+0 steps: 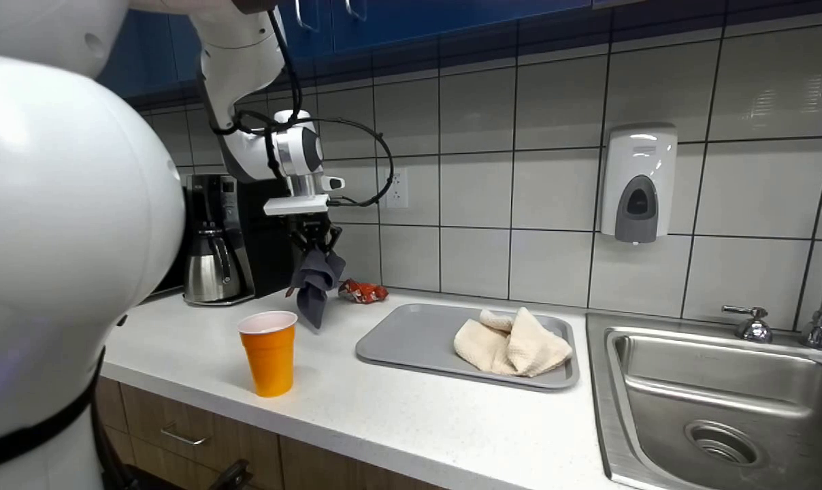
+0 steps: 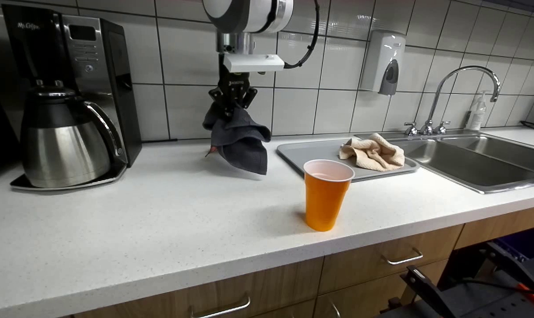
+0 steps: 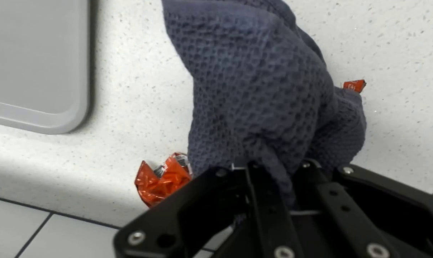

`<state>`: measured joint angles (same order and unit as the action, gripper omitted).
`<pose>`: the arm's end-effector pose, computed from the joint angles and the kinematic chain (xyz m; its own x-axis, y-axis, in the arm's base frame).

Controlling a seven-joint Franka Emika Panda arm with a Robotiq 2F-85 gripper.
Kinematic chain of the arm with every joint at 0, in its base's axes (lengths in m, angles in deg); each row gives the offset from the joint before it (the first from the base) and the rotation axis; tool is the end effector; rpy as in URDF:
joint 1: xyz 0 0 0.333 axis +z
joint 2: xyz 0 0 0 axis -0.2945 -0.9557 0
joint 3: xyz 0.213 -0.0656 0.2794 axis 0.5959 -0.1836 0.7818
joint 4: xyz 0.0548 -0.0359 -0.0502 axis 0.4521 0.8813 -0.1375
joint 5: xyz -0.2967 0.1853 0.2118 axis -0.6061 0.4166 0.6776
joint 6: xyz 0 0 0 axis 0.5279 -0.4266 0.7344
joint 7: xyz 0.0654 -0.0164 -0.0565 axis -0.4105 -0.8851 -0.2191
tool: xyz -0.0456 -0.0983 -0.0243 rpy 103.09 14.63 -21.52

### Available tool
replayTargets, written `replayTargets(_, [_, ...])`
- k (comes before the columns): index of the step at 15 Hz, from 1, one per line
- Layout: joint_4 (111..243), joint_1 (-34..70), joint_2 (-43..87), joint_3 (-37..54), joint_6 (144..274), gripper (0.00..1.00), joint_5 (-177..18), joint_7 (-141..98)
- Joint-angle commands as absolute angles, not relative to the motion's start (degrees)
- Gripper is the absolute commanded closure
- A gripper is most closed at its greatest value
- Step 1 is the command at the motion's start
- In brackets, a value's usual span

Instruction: Remove the towels from the tray and put them on the counter

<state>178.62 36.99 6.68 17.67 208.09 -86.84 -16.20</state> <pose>0.6722 0.2962 0.3287 0.9227 0.3549 0.1506 0.3465 -0.9346 0.0801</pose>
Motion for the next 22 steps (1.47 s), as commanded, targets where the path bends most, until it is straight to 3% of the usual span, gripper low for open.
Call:
replayTargets(1, [176.5, 37.35, 5.15, 19.31, 207.52, 0.97, -87.52, -19.47])
replayTargets(11, [172.58, 38.31, -0.74, 20.21, 206.01, 0.97, -87.62, -24.77])
replayTargets(12, [172.12, 38.34, -1.2, 20.15, 205.84, 0.7, -87.6, -24.98])
replayTargets(21, [171.97, 37.68, -0.79, 19.29, 206.65, 0.05, -87.44, -24.78])
replayTargets(22, [172.1, 37.44, -0.54, 19.14, 206.79, 0.01, -87.35, -24.64])
